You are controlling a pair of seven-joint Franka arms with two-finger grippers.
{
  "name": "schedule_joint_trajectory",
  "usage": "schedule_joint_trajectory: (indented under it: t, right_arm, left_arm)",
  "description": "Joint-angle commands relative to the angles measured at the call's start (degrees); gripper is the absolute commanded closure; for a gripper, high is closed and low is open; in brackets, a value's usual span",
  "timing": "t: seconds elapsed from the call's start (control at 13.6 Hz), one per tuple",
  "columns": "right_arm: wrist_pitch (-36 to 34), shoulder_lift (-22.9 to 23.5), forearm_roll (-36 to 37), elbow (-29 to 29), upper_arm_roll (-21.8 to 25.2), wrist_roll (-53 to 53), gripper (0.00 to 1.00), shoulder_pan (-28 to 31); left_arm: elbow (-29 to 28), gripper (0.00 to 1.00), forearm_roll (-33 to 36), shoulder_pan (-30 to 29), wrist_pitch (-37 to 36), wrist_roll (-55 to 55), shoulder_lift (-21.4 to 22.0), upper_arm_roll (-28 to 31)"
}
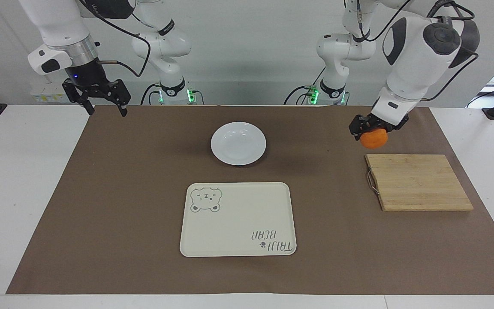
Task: Place orange and plate with both arms
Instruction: 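Carry the orange with the left gripper over the white plate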
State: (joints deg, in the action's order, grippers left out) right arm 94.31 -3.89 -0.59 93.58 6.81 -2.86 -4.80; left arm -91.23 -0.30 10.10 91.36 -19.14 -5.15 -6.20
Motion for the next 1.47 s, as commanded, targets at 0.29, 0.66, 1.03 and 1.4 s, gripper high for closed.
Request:
schedule_joint_trajectory:
  t: [0.29, 0.66, 1.03, 1.4]
  right_arm:
    - [-1.1, -0.4, 0.6, 0.6, -0.1, 1.4, 0.00, 0.7]
    - [-1.2, -0.4, 0.6, 0.6, 0.0, 1.4, 0.00, 0.6]
    - [-1.3, -0.5, 0.6, 0.6, 0.0, 1.4, 0.00, 0.6]
    - [-1.4, -0.5, 0.5, 0.6, 0.0, 1.5, 0.00, 0.7]
  left_arm:
    - [-3.6, 1.00, 0.6, 15.9, 6.1, -19.2, 0.7, 0.7]
    - [-4.5, 1.00, 0.5, 26.3, 12.9, -33.6, -4.0, 0.7]
    - [-13.8, 1.00, 0.5, 32.3, 25.0, -39.8, -4.8, 0.7]
    - [-21.1, 1.00, 0.4, 33.1, 32.8, -41.0, -3.8, 0.5]
